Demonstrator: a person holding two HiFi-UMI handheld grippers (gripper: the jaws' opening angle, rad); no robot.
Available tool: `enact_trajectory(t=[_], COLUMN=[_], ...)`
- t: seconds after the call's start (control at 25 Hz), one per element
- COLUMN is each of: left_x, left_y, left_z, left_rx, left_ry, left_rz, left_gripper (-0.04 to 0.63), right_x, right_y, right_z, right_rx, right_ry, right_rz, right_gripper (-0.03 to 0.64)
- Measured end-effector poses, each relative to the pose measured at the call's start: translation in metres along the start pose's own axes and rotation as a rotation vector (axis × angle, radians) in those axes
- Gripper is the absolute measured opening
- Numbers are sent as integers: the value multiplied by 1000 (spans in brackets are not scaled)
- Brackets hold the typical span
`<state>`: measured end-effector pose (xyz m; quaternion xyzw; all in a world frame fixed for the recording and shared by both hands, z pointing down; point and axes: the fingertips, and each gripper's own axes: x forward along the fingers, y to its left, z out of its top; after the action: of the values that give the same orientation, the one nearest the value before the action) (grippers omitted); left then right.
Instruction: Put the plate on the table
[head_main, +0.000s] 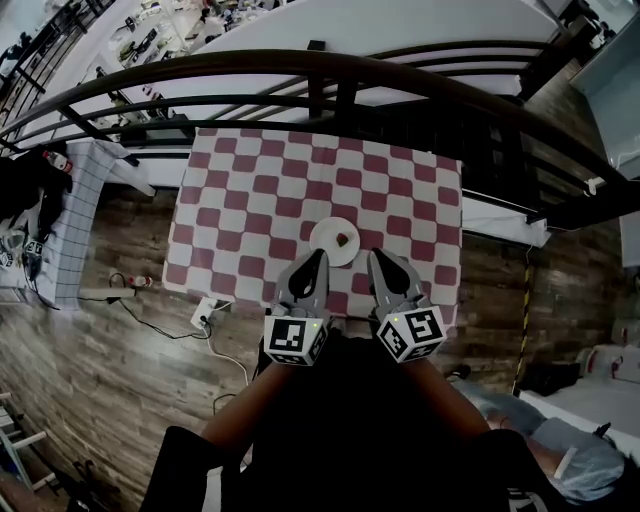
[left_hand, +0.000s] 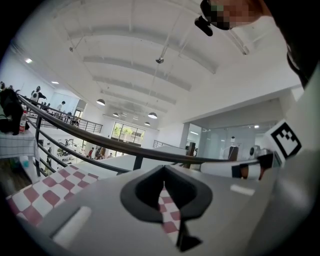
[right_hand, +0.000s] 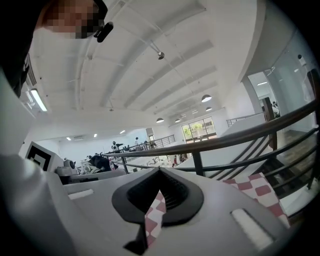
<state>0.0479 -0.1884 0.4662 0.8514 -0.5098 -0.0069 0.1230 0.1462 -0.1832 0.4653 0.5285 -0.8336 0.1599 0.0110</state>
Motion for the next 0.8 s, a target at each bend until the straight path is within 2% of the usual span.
enact_trajectory(t=[0.8], left_x=[-17], left_y=[-17], left_z=[-11], left_rx=[8], left_ry=[2], left_rz=[1], left_gripper=[9], right_x=[-25], right_y=[4], right_z=[-8], right_rx=[-16], right_ry=[-2], right_rz=[9], right_gripper=[-3])
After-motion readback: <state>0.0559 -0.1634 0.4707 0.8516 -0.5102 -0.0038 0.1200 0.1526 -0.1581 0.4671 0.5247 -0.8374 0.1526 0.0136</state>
